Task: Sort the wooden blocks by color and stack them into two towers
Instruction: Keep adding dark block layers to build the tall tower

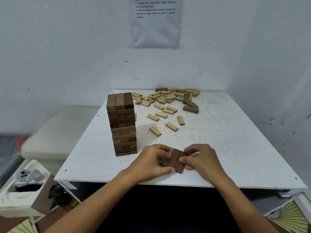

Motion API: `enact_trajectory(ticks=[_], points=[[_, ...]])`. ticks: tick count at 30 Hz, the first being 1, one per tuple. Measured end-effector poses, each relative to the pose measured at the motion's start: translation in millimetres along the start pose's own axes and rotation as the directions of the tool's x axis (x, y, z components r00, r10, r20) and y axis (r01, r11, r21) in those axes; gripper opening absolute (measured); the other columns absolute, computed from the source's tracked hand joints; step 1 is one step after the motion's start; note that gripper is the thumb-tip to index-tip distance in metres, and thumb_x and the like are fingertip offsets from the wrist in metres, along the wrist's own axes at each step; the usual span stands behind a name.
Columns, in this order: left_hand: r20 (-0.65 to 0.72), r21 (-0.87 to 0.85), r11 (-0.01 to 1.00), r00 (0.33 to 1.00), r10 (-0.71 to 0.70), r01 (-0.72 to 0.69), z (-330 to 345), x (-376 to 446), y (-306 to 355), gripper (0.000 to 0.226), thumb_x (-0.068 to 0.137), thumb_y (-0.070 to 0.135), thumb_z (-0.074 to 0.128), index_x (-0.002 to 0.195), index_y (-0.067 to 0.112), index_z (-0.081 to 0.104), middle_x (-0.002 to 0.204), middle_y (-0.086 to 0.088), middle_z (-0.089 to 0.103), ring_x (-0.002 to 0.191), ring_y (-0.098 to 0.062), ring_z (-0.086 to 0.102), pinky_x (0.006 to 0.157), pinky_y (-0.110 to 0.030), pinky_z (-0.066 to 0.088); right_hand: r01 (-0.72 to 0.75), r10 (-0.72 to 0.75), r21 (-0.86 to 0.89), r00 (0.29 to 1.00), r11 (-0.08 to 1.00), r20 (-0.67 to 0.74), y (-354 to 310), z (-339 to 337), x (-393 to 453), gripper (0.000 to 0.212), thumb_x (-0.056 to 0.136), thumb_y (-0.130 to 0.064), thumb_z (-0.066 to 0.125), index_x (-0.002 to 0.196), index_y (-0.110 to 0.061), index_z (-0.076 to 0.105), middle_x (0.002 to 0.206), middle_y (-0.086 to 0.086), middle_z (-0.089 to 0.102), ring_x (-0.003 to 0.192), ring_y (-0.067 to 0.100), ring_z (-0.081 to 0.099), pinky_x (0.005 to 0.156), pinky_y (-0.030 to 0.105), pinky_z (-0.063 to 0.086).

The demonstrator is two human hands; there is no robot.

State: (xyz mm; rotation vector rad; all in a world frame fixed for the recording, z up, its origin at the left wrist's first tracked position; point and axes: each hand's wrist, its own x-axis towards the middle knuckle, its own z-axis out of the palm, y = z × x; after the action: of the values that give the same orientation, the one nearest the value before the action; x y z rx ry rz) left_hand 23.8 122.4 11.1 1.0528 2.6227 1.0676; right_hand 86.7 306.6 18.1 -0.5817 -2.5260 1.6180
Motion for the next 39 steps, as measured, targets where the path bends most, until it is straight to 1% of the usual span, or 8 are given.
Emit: enact_trajectory(ticks=[7,12,19,25,28,33,36,39], points=[[-0.065,0.050,0.997,0.996,0.056,-0.053,15,-3,9,0.054,0.068,0.045,0.084,0.113,0.018,0.072,0.126,0.006,0.062,0.114,-0.004,0.047,0.089,0.000,0.028,0.054,-0.064,-0.191,0.997,0.980,-0.048,-3,6,-4,0.019,0.071,-0.022,0.084,0.078,-0.018,0.067,0.075,0.001,0.066,0.065,0.011,0.062,0.053,0.019,0.044],[0.030,-0.002,0.999,0.998,0.048,-0.048,7,1,3,0.053,0.066,0.036,0.075,0.116,0.019,0.071,0.129,0.005,0.062,0.120,-0.003,0.050,0.101,-0.020,0.041,0.067,-0.088,-0.312,0.995,0.948,-0.053,-3,9,-12,0.020,0.072,-0.038,0.081,0.076,-0.025,0.066,0.073,-0.009,0.064,0.076,0.010,0.061,0.063,0.028,0.044],[0.170,-0.158,0.987,0.985,0.013,0.014,0,1,-8,0.093,0.066,0.017,0.071,0.149,0.029,0.033,0.137,0.005,0.054,0.128,-0.003,0.049,0.109,-0.035,0.041,0.072,-0.087,-0.303,0.995,0.950,-0.038,-5,14,-21,0.017,0.074,-0.034,0.081,0.071,-0.026,0.066,0.070,-0.009,0.064,0.074,0.008,0.062,0.069,0.028,0.050],[0.198,-0.231,0.973,0.979,0.047,0.000,-2,1,-14,0.101,0.068,0.010,0.073,0.148,0.046,0.024,0.139,0.005,0.049,0.133,-0.006,0.044,0.112,-0.041,0.038,0.092,-0.092,-0.245,0.996,0.965,0.009,-3,13,-22,0.016,0.077,-0.026,0.079,0.066,-0.028,0.068,0.067,-0.009,0.066,0.069,0.004,0.062,0.063,0.020,0.044],[0.126,-0.295,0.955,0.991,0.051,-0.012,1,-4,-12,0.101,0.068,0.023,0.080,0.145,0.053,0.023,0.140,0.009,0.043,0.133,-0.011,0.042,0.110,-0.042,0.039,0.131,-0.142,-0.151,0.988,0.980,-0.062,-2,12,-19,0.018,0.084,-0.019,0.071,0.068,-0.027,0.068,0.067,-0.010,0.067,0.068,0.003,0.061,0.062,0.019,0.046],[-0.027,-0.493,0.870,0.999,-0.021,0.005,10,-12,1,0.085,0.075,0.055,0.058,0.148,0.043,0.018,0.146,0.014,0.038,0.132,0.012,0.032,0.096,-0.002,0.028,0.176,-0.143,0.244,0.979,0.954,-0.146,-1,19,-7,0.015,0.098,-0.023,0.055,0.096,-0.031,0.067,0.104,-0.012,0.069,0.105,0.010,0.063,0.099,0.040,0.050],[-0.101,-0.648,0.758,0.978,-0.180,0.073,18,-5,9,0.067,0.078,0.063,0.042,0.140,0.051,0.021,0.145,0.017,0.039,0.122,0.025,0.030,0.096,-0.007,0.024,0.126,-0.100,0.447,0.992,0.886,-0.083,-4,31,-4,0.021,0.102,-0.038,0.041,0.117,-0.038,0.056,0.137,-0.007,0.055,0.130,0.009,0.048,0.115,0.037,0.034],[-0.139,-0.755,0.650,0.949,-0.283,0.083,28,1,11,0.056,0.079,0.069,0.035,0.133,0.057,0.026,0.144,0.014,0.042,0.116,0.027,0.032,0.110,-0.017,0.018,0.110,-0.101,0.529,0.994,0.841,-0.046,-8,40,-6,0.031,0.097,-0.053,0.032,0.123,-0.046,0.047,0.149,-0.012,0.042,0.139,0.004,0.035,0.118,0.032,0.026]])
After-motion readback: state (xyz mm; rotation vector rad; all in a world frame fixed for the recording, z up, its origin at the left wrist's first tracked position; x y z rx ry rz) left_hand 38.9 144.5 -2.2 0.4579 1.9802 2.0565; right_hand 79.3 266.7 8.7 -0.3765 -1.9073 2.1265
